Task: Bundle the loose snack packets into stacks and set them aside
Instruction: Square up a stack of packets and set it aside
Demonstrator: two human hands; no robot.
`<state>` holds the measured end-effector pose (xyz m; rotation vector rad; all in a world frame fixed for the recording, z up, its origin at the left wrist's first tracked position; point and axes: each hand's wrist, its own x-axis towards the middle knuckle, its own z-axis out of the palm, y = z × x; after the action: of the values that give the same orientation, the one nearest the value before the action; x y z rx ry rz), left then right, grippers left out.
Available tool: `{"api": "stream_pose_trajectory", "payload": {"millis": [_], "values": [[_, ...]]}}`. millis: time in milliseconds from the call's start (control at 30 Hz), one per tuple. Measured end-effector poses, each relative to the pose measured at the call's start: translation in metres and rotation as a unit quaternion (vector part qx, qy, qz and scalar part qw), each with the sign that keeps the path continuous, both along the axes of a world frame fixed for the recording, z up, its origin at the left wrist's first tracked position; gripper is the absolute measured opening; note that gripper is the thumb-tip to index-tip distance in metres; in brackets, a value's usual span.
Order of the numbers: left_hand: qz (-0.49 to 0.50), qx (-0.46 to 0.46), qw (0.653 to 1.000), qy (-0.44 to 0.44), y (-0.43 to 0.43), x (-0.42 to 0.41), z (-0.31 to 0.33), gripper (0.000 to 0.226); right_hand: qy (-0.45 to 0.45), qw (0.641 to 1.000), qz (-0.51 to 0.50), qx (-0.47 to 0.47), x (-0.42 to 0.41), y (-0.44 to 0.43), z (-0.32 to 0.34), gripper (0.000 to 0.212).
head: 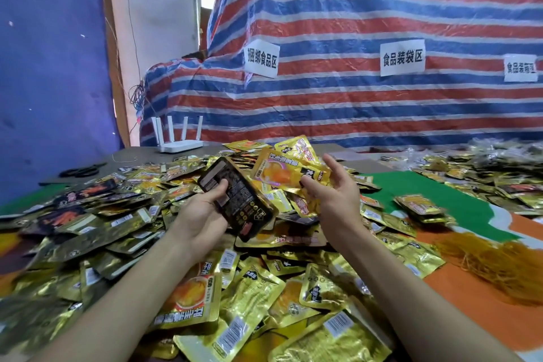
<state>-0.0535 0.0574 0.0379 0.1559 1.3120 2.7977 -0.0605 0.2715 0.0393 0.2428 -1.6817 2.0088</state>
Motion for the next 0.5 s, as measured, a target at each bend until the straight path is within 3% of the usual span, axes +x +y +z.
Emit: {"api": "stream_pose_trajectory", "payload": {"millis": [167, 267, 367, 500], "values": [[-0.078, -0.015, 0.997, -0.002, 0.003, 0.004, -0.001, 0.029, 0.008, 0.998, 0.05, -0.033, 0.006, -0.012, -0.002, 0.063], [-0.125, -0.011, 0.992, 0.017, 0.008, 0.01, 0.0, 0.035, 0.043, 0.995, 0.088, 0.024, 0.01, -0.022, -0.007, 0.043], [-0.124, -0.033, 0.991, 0.025, 0.008, 0.013, 0.0, 0.037, 0.076, 0.986, 0.124, 0.084, 0.015, -0.029, -0.01, 0.042], [-0.109, -0.056, 0.991, 0.057, -0.004, 0.011, 0.006, 0.042, 0.119, 0.985, 0.069, 0.107, 0.017, -0.035, -0.01, 0.046]]}}
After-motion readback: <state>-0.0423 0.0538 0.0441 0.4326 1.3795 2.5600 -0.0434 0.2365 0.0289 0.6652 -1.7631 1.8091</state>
